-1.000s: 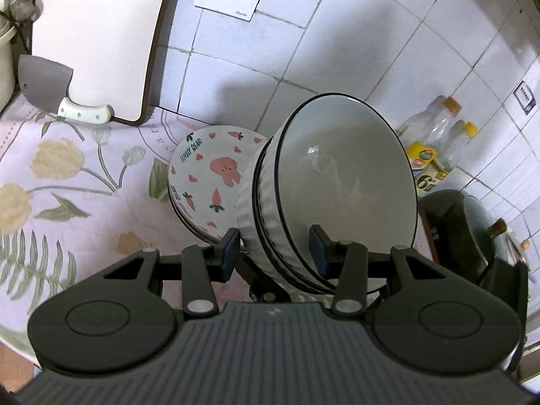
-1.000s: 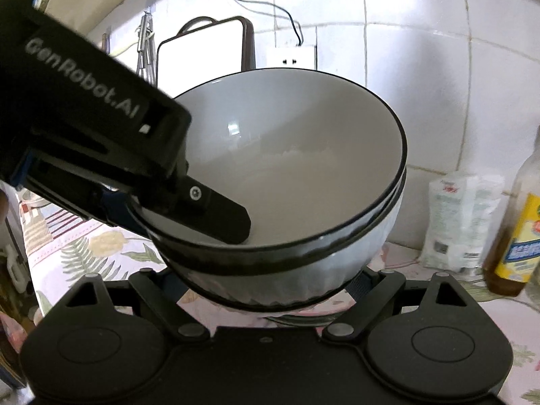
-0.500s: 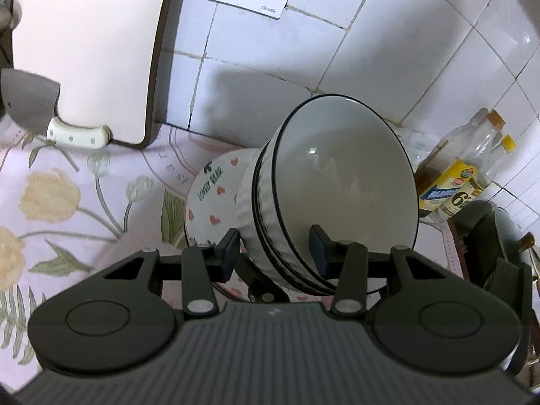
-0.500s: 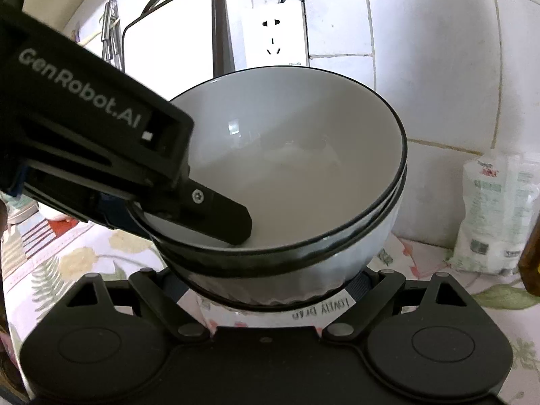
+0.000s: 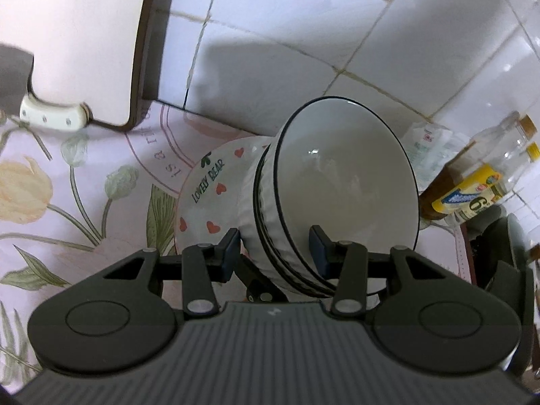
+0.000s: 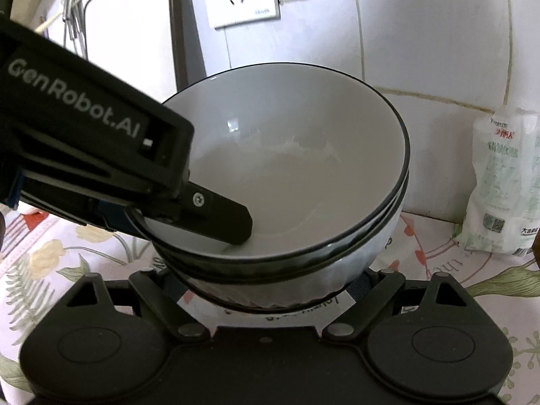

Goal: Organize plates and bowls

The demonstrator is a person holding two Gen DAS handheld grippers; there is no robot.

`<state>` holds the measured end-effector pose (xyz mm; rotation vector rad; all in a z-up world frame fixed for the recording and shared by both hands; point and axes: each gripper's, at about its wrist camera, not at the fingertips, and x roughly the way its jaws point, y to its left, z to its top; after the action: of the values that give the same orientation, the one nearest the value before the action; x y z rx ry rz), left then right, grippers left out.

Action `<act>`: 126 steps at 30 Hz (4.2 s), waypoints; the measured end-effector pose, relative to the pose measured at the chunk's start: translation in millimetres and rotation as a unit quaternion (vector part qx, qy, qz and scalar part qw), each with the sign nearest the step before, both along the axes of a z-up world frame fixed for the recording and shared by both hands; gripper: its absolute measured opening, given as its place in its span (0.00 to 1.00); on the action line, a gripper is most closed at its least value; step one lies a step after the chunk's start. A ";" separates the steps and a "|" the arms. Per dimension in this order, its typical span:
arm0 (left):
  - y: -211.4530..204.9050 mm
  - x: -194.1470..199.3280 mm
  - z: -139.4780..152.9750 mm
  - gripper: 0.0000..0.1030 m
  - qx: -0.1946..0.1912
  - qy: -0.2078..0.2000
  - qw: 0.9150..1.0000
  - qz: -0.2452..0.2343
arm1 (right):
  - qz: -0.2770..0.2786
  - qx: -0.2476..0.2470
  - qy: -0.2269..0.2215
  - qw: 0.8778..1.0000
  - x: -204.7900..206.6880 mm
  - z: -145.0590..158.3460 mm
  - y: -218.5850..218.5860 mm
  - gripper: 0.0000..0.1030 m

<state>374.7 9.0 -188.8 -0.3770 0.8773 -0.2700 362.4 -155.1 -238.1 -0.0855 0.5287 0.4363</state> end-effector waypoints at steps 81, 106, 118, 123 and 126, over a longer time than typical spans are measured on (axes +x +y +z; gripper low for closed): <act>15.9 -320.0 137.5 0.66 0.110 -0.163 0.980 0.012 | -0.152 0.008 -0.086 0.985 -332.2 153.4 -64.2 0.93; 4.0 -353.0 135.3 0.94 0.191 -0.171 0.966 0.043 | -0.240 0.005 -0.042 0.970 -364.4 160.2 -67.3 1.00; 3.6 -355.3 133.3 0.94 0.189 -0.178 0.965 0.047 | -0.246 -0.013 -0.071 0.966 -372.8 151.3 -65.3 1.00; 4.9 -354.7 130.3 0.94 0.184 -0.176 0.966 0.050 | -0.247 -0.022 -0.090 0.965 -375.7 149.1 -60.7 1.00; 4.1 -355.9 129.9 0.94 0.186 -0.182 0.964 0.050 | -0.236 -0.014 -0.094 0.967 -376.9 149.9 -59.3 1.00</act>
<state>18.8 13.0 -58.8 -0.0172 0.5279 -0.0723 -14.6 -214.3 -88.2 -0.0243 0.3520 -0.0460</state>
